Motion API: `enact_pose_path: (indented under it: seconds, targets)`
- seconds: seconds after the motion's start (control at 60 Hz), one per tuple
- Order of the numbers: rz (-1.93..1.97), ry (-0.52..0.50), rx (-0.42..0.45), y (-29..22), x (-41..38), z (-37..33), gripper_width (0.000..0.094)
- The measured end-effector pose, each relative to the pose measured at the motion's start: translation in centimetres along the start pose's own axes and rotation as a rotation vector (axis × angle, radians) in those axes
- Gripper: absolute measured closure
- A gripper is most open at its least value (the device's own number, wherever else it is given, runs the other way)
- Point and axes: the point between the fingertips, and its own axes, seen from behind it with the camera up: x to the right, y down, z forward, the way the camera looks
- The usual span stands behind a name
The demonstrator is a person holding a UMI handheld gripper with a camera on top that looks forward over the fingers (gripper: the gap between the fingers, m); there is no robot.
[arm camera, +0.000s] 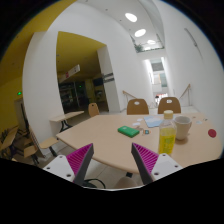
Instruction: Pour water
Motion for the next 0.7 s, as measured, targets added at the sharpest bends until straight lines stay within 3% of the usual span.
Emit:
enact_pose_path:
  seconds: [0.283, 0.467, 0.7]
  targets:
    - [-0.056, 0.046, -0.001, 0.9, 0.6, -2.0, 0.0106]
    - [-0.116, 0.210, -0.005, 0.6, 7.4, -3.2, 0.0109]
    - [-0.119, 0.379, 0.041, -0.8, 16.1, 1.6, 0.0117]
